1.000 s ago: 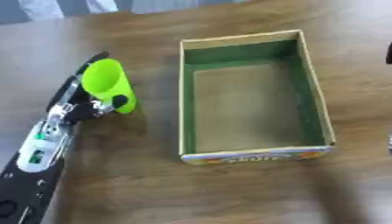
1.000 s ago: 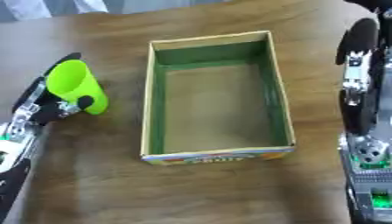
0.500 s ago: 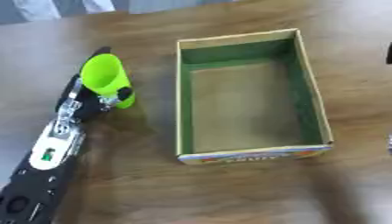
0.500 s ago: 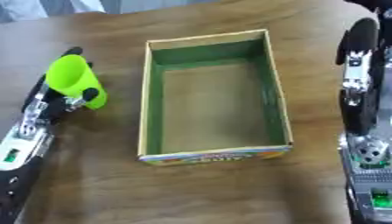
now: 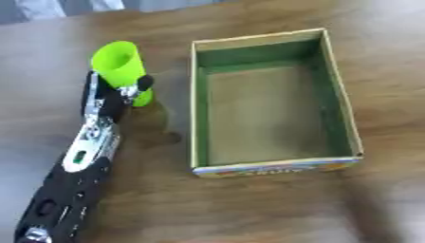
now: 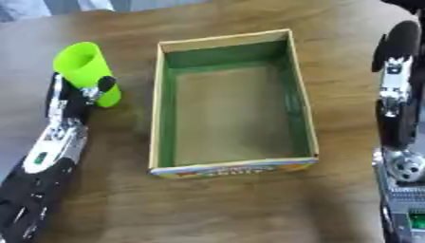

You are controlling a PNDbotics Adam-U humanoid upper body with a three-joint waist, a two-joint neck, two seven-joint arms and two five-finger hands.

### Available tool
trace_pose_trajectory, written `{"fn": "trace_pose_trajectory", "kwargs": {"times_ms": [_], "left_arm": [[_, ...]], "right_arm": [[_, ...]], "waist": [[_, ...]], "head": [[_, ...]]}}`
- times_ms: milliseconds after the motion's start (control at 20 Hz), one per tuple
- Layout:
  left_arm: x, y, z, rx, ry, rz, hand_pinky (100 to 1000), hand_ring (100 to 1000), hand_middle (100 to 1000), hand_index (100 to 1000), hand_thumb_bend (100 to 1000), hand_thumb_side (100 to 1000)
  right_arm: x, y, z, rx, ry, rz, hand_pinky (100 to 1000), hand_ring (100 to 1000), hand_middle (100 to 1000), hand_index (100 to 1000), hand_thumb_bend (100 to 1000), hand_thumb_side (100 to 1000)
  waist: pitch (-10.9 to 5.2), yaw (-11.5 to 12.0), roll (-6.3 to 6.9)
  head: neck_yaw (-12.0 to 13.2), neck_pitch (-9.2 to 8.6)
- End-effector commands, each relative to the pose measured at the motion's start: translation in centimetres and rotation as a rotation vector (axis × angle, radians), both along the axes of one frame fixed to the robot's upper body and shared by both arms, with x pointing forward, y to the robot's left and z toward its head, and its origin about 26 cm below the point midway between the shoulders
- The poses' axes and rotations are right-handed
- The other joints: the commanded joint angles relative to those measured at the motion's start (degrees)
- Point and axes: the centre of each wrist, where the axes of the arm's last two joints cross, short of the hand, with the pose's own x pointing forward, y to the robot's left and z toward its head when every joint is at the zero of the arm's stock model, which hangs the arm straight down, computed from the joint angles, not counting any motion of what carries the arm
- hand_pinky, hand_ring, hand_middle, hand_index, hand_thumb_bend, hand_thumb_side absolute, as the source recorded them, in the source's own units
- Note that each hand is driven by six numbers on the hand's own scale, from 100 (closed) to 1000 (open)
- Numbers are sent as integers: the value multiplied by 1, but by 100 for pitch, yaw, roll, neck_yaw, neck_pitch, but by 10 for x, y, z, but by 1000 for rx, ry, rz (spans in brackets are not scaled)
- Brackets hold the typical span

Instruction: Pick up objects on the table and place them in the box.

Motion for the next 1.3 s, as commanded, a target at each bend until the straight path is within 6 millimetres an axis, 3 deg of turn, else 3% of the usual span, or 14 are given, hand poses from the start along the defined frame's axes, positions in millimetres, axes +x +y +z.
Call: {"fn": "trace_pose_trajectory", "kwargs": {"times_ms": [50,100,150,200,350,500,550,600,850,1000,1300], "left_arm": [[1,-3,15,-79,-53,-25,100,100,107,200,971,312],[1,-5,17,-96,-57,-35,100,100,100,177,866,402],[1,-6,19,-116,-62,-47,100,100,100,178,874,394],[0,-8,21,-136,-66,-60,100,100,100,174,818,452],[-3,-9,32,-190,-84,-102,100,100,100,173,808,459],[-12,-5,62,-196,-138,-169,100,100,100,173,793,459],[-17,-4,74,-186,-161,-196,100,100,100,173,891,491],[-22,-3,86,-175,-180,-223,100,100,100,173,788,457],[-58,-8,130,-98,-222,-390,100,100,100,175,787,460],[-74,-8,143,-14,-214,-441,100,100,100,176,784,461],[-77,-6,151,139,-178,-475,100,100,100,179,794,467]], "right_arm": [[-1,1,7,10,-29,3,171,761,861,880,114,1000],[-1,1,7,11,-29,3,171,761,861,879,114,1000],[-1,1,7,10,-28,3,171,761,861,879,114,1000],[-1,1,7,10,-28,4,171,762,862,879,115,1000],[-1,1,6,9,-27,2,171,762,862,879,115,1000],[-1,-1,5,5,-20,-4,168,762,862,878,118,1000],[-1,-1,4,3,-17,-6,168,762,862,878,123,1000],[-1,-2,3,1,-13,-8,168,762,862,878,119,1000],[0,-5,-3,-16,7,-20,167,762,862,878,120,1000],[0,-7,-6,-25,16,-24,168,762,862,879,120,1000],[0,-7,-10,-40,29,-20,171,763,862,879,116,1000]], "waist": [[-93,-12,-13],[-95,-12,-12],[-97,-10,-12],[-99,-12,-13],[-103,-22,-16],[-129,-17,-13],[-146,-8,-10],[-164,2,-3],[-279,77,45],[-343,111,74],[-454,102,148]], "head": [[65,1],[65,1],[65,1],[64,1],[54,1],[26,1],[14,1],[1,1],[-103,1],[-149,1],[-187,1]]}}
